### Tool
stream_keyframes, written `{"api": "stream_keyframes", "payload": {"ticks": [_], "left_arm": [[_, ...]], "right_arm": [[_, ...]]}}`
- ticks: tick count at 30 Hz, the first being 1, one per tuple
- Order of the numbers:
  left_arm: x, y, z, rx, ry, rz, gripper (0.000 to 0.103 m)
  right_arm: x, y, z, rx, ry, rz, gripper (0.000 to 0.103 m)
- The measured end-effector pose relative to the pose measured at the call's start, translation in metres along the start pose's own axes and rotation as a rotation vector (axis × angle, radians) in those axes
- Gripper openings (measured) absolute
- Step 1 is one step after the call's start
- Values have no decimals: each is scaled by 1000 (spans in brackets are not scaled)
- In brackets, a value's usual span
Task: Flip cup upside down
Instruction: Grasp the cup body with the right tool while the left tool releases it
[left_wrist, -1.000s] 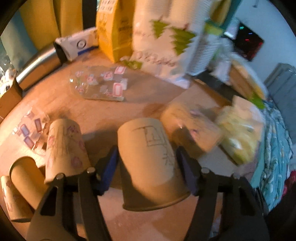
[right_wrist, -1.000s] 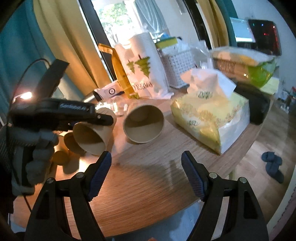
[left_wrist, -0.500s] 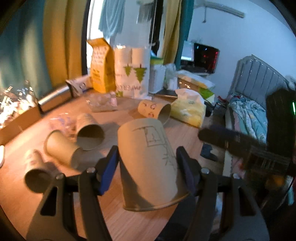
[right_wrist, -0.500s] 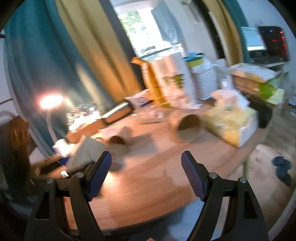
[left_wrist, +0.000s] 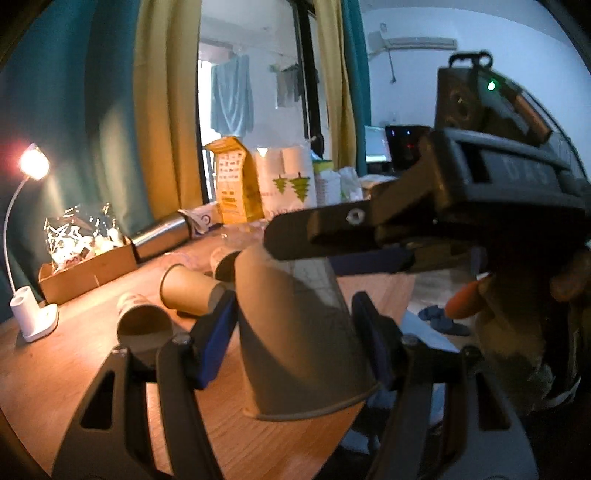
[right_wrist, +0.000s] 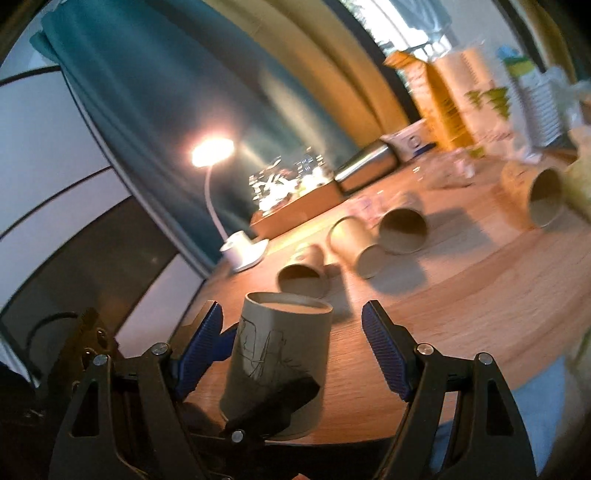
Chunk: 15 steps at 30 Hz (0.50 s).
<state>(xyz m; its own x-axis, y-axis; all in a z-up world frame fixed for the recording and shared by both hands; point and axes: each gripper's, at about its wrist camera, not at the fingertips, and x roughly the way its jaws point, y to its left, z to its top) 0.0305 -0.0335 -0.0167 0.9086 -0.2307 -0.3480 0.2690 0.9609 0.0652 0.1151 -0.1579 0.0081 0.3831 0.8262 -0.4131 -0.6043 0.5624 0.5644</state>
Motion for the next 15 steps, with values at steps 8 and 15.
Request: {"api": "stream_keyframes", "payload": {"ticks": [8, 15], "left_arm": [[-7, -4, -12, -2, -28, -34, 65], [-11, -12, -13, 26, -53, -61, 65]], "right_arm": [[13, -12, -3, 74, 64, 78, 81], [14, -19, -5, 103, 91, 146, 63]]}}
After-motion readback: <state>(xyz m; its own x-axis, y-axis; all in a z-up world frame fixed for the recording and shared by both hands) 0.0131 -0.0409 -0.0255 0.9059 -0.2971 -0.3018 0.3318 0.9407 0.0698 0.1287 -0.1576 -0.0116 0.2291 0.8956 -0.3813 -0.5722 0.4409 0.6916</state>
